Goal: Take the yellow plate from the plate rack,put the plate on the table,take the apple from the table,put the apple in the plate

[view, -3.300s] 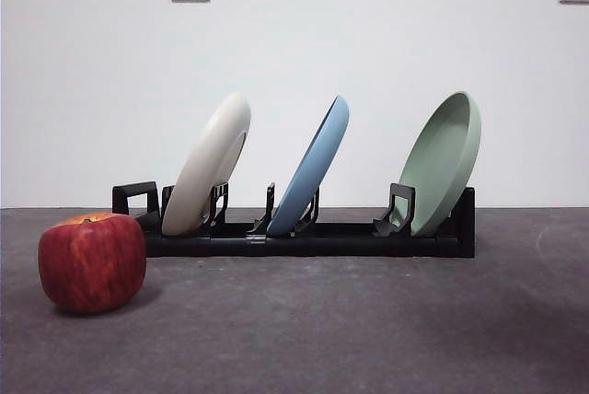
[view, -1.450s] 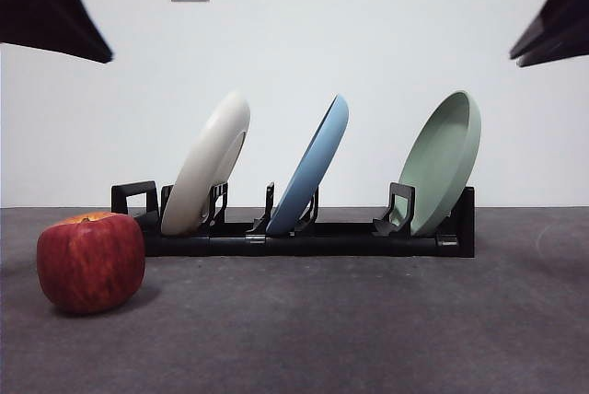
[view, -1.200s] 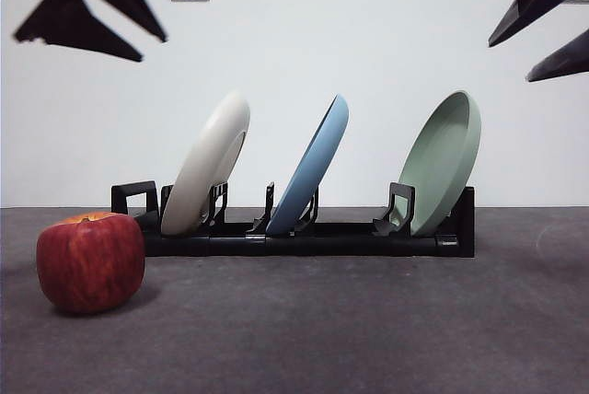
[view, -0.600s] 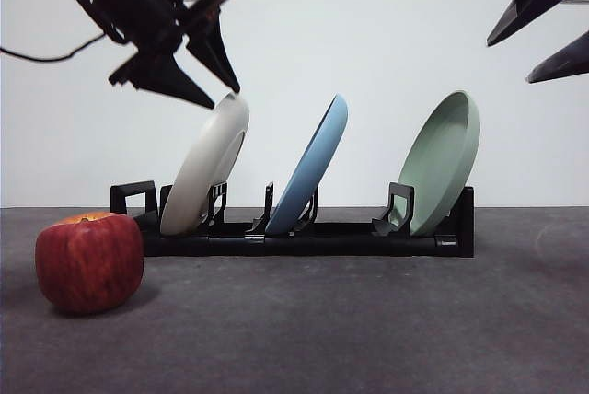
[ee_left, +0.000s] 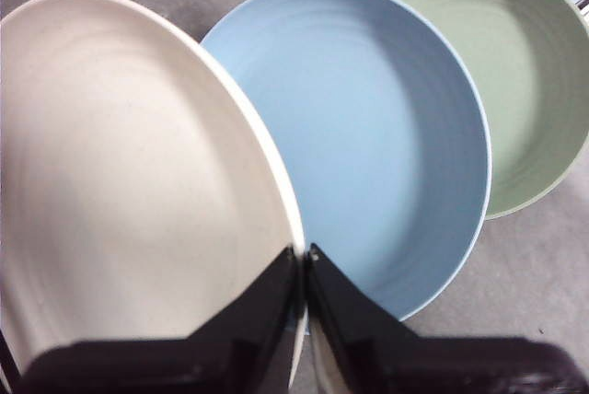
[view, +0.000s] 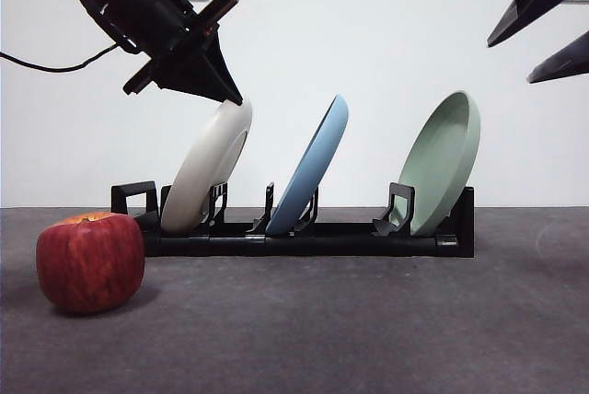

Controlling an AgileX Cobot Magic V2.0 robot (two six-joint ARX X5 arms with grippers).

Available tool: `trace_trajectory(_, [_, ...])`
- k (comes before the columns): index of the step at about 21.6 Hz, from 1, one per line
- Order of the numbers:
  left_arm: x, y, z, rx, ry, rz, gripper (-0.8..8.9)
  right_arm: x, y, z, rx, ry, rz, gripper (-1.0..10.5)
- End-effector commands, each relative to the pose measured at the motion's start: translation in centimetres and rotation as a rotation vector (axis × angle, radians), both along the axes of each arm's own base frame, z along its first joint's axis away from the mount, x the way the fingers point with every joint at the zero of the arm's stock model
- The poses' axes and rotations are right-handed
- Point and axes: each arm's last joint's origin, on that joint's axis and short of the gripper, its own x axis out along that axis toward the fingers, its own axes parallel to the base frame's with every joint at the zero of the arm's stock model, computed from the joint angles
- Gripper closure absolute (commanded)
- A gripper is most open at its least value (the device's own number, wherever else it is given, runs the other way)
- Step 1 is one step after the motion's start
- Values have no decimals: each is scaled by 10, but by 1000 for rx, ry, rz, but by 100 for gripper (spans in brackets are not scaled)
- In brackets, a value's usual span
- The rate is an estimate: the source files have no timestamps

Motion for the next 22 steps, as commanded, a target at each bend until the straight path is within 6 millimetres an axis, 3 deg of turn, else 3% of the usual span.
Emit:
trace_trajectory(1, [-4,2,8,-17,-26,-28,822,1,1,1,-6,-10,4,664])
trace_trajectory(6, [-36,2,58,-75,-75,-112,822,1,1,1,-6,-12,5,664])
trace_trajectory(10, [-88,2,108,-22,-169,-222,822,1,1,3,-5,-17,5,664])
trace_trajectory(13, [-135,0,129,28,-209,-318,822,2,0,12,-3,-44,2,664])
trace_trajectory(17, [-180,-28,127,230,-211,-365,822,5,0,39,3,-123,1,664])
trace_trajectory(22, [-205,-94,89,437,-203,-446,822,3,0,90,14,-274,-5,664])
